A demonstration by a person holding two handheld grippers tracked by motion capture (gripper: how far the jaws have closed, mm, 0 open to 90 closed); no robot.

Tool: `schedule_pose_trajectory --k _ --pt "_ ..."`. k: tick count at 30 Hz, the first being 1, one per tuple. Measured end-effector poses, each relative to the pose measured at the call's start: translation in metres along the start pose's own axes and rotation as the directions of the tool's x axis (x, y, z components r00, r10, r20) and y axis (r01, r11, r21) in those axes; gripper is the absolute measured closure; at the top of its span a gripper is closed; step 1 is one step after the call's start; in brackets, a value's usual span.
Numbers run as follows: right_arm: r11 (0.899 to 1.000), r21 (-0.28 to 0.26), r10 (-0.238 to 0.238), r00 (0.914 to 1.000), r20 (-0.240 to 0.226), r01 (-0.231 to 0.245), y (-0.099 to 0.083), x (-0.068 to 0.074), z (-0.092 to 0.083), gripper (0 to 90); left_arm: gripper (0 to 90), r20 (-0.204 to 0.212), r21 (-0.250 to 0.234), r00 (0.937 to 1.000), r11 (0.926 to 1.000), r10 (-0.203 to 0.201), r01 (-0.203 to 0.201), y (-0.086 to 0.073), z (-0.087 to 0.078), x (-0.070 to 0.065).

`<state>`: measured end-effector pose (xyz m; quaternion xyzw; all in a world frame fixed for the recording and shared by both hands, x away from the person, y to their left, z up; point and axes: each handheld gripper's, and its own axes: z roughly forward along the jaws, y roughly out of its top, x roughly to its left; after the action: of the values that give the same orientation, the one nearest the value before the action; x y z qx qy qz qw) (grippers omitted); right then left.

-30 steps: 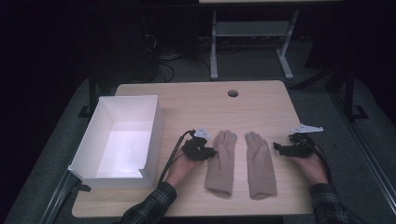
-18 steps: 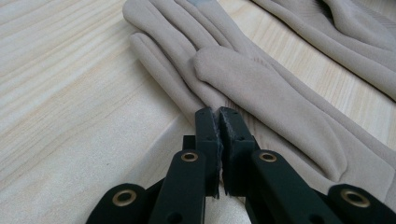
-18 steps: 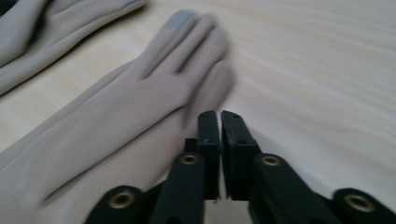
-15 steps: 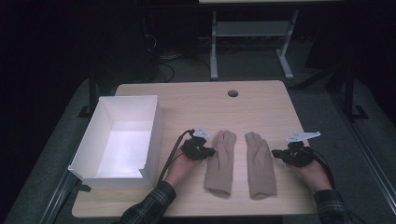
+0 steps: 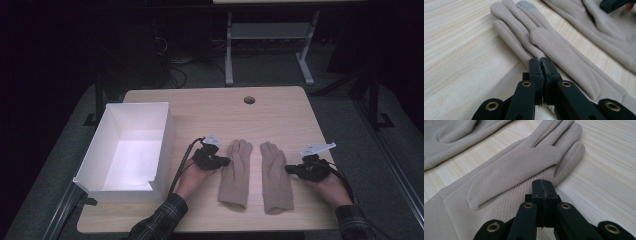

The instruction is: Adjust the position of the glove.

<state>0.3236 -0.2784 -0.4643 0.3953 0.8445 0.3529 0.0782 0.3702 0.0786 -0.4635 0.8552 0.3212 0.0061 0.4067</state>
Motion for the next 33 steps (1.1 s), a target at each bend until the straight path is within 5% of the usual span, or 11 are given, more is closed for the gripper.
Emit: schedule_pose_trajectory --k 25,33 --pt "0.997 -0.002 -0.071 0.9938 -0.086 0.071 0.011 0.028 0.012 89.9 87.6 0.129 -0.067 0.9913 0.9970 -0.029 0.037 0.006 -0.010 -0.012" --pt "0.998 0.000 -0.069 0.9927 -0.099 0.070 0.004 0.024 0.005 89.9 87.6 0.155 -0.079 0.9869 0.9952 -0.045 0.057 0.006 -0.012 -0.011"
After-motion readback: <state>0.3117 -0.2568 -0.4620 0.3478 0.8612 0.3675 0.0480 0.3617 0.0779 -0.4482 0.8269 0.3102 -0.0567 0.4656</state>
